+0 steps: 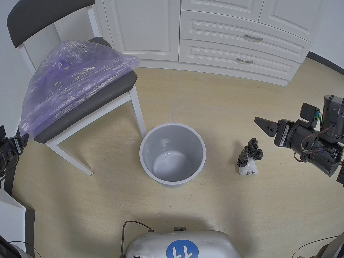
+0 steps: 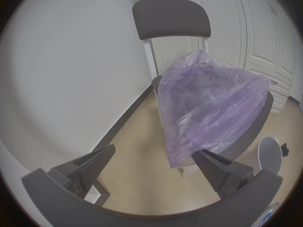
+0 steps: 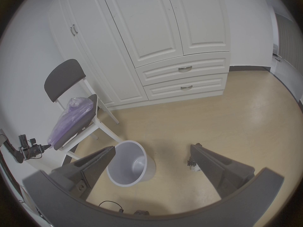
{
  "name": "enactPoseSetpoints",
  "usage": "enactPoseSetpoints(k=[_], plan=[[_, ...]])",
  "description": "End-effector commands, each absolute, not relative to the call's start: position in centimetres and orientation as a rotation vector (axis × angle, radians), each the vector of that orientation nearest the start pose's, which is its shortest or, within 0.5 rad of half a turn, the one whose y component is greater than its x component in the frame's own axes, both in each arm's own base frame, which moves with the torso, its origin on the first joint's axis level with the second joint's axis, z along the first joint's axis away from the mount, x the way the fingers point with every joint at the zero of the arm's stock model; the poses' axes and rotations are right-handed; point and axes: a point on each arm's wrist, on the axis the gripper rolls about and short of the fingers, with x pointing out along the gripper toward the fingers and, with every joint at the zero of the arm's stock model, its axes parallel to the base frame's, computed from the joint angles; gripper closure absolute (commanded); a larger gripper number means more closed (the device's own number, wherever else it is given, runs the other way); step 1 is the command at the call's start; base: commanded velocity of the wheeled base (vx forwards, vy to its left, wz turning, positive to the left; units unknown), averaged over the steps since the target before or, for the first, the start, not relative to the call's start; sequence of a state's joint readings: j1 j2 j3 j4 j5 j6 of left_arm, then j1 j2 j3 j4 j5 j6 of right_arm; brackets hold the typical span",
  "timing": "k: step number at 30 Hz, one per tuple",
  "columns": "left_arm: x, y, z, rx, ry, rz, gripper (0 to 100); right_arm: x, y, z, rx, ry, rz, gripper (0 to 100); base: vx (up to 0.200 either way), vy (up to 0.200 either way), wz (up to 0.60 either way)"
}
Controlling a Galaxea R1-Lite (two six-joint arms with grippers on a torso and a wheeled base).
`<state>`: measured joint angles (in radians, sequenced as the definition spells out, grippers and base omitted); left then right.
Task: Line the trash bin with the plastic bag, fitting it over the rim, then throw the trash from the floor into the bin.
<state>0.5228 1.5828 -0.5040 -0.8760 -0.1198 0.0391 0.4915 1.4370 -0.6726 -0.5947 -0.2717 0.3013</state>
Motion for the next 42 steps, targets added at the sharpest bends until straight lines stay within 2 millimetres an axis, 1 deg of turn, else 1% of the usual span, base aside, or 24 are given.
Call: enactPoseSetpoints(k=[1, 3, 5, 6, 8, 11, 13, 15, 17, 20, 24, 37, 42], plan=[[22.2, 12.3, 16.6, -0.026, 0.181, 0.398, 0, 21.2, 10.7, 21.4, 0.237, 0.181, 0.195, 0, 0.000, 0.000, 0.00], [22.0, 12.2, 17.8, -0.019, 0.134, 0.409, 0, 21.2, 10.6, 21.6, 0.241, 0.171, 0.195, 0, 0.000, 0.000, 0.00], [21.8, 12.2, 18.3, -0.022, 0.112, 0.425, 0, 21.2, 10.6, 21.7, 0.242, 0.168, 0.195, 0, 0.000, 0.000, 0.00], [21.3, 12.0, 19.3, -0.022, 0.069, 0.452, 0, 21.1, 10.6, 21.8, 0.244, 0.165, 0.196, 0, 0.000, 0.000, 0.00], [20.7, 11.7, 20.3, -0.019, 0.021, 0.465, 0, 21.0, 10.5, 21.9, 0.246, 0.160, 0.196, 0, 0.000, 0.000, 0.00], [20.0, 11.3, 20.8, -0.012, -0.003, 0.466, 0, 21.0, 10.5, 21.9, 0.246, 0.158, 0.195, 0, 0.000, 0.000, 0.00], [20.0, 11.3, 20.6, -0.014, 0.009, 0.463, 0, 21.0, 10.6, 22.0, 0.247, 0.157, 0.197, 0, 0.000, 0.000, 0.00], [20.4, 11.2, 20.0, -0.021, 0.028, 0.451, 0, 21.0, 10.5, 21.9, 0.246, 0.158, 0.195, 0, 0.000, 0.000, 0.00], [21.4, 11.3, 19.3, -0.032, 0.056, 0.436, 0, 21.0, 10.5, 22.0, 0.247, 0.157, 0.195, 0, 0.000, 0.000, 0.00], [22.3, 11.7, 18.4, -0.043, 0.074, 0.433, 0, 20.9, 10.5, 22.1, 0.251, 0.147, 0.197, 0, 0.000, 0.000, 0.00], [23.3, 12.2, 17.6, -0.037, 0.047, 0.435, 0, 20.9, 10.3, 22.3, 0.255, 0.139, 0.190, 0, 0.000, 0.000, 0.00], [24.4, 12.7, 16.0, -0.059, 0.033, 0.421, 0, 20.5, 10.1, 22.8, 0.262, 0.121, 0.195, 0, 0.000, 0.000, 0.00], [24.6, 12.7, 15.5, -0.061, 0.020, 0.372, 0, 20.1, 10.0, 23.2, 0.271, 0.102, 0.199, 0, 0.000, 0.000, 0.00]])
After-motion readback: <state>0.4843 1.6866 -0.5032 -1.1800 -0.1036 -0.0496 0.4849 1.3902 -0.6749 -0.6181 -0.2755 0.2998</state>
